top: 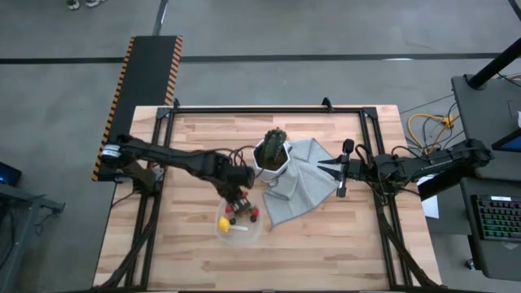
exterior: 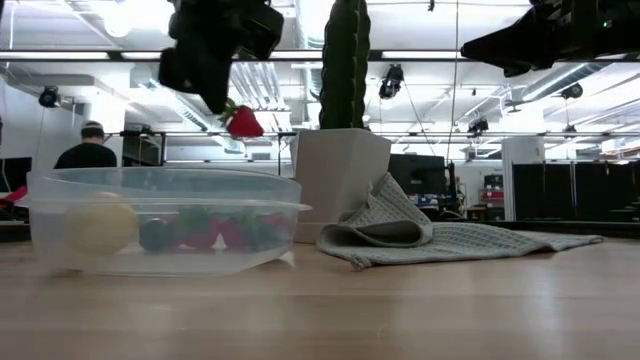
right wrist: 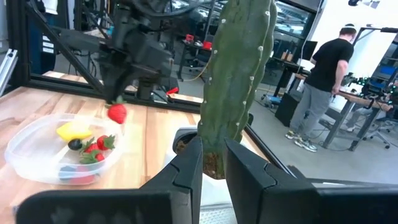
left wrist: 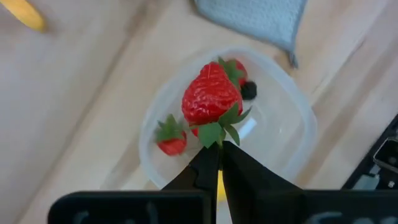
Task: Pick and placing Produce into tupperware
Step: Put the strawberry into the transparent plastic container
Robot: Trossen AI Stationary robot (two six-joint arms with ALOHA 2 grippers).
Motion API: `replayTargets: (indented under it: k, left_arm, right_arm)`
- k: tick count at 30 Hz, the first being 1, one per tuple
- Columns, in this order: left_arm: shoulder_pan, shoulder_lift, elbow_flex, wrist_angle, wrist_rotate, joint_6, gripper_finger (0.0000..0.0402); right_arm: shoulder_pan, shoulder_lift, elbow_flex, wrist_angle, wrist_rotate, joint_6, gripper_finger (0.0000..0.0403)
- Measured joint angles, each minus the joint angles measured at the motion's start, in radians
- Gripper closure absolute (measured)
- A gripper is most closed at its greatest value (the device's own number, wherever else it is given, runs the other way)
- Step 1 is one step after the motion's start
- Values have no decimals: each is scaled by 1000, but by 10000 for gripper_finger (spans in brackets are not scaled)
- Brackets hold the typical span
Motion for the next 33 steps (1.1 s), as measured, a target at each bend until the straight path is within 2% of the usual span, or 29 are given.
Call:
replayTargets:
  k: [4,11,20,33]
  left_arm:
    - [-48,16,-16,16,-1,-55,401]
    - [-88,96,-19,26,27,-55,401]
    - [-123,185,-19,84,156,-46,401]
    - [-127,188,-19,99,140,-20,402]
  right_arm:
    - [0,0,0,0,0,3,346]
    - [0,0,0,1,0,8,346]
    - [0,0,0,1,0,10,346]
    - [0,1,0,0,0,35,346]
